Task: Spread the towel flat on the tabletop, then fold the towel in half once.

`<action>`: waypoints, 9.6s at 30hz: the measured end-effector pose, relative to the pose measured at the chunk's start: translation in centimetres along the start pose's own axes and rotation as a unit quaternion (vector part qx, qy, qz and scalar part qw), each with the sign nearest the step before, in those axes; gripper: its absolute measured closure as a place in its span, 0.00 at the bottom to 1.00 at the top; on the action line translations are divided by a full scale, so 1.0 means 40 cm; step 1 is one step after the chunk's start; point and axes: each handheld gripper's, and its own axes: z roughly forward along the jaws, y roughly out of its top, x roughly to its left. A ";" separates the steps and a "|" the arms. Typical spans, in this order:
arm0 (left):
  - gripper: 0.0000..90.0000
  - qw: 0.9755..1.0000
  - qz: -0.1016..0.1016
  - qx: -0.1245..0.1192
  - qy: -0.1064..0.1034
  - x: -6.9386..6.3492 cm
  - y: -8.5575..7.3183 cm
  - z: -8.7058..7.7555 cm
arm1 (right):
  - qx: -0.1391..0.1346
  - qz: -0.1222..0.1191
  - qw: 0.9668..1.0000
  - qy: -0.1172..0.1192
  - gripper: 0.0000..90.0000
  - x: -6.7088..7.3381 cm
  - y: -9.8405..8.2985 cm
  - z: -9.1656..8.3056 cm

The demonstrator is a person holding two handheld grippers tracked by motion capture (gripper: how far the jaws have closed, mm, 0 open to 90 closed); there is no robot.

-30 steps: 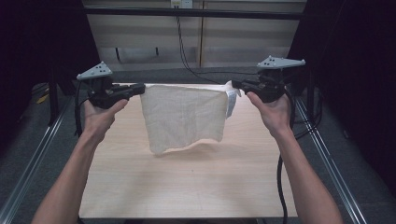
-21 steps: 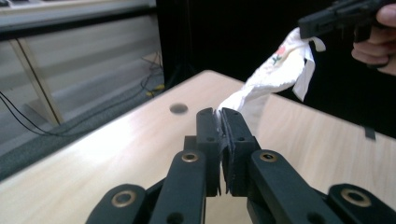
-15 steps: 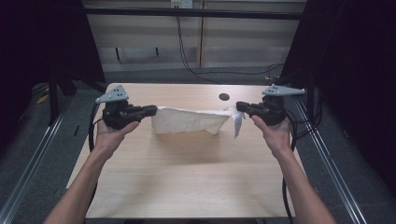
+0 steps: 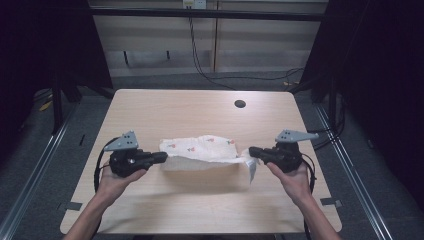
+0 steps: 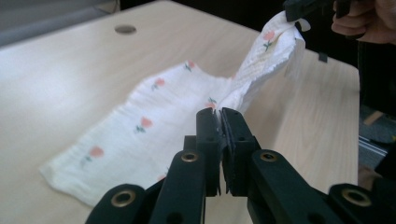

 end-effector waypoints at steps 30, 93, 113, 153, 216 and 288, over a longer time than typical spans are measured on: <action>0.69 0.995 -0.040 0.074 -0.054 -0.051 -0.166 0.053 | 0.098 -0.002 0.995 -0.003 0.68 0.041 -0.208 -0.003; 0.56 0.990 -0.068 0.125 0.003 -0.002 -0.162 0.149 | 0.122 -0.018 0.992 -0.006 0.69 -0.038 -0.167 0.107; 0.51 0.989 -0.100 0.101 0.051 0.170 -0.086 0.166 | 0.116 -0.020 0.993 -0.029 0.69 -0.183 -0.056 0.205; 0.72 0.984 -0.101 0.117 0.094 0.261 -0.105 0.292 | 0.129 -0.003 0.991 -0.024 0.96 -0.212 -0.095 0.280; 0.98 0.998 -0.040 -0.013 0.055 0.155 0.001 0.106 | 0.017 0.021 1.000 0.014 0.97 -0.182 0.007 0.119; 0.97 0.990 0.019 0.136 -0.036 -0.086 -0.205 0.098 | 0.159 -0.046 0.985 0.044 0.88 0.039 -0.255 0.001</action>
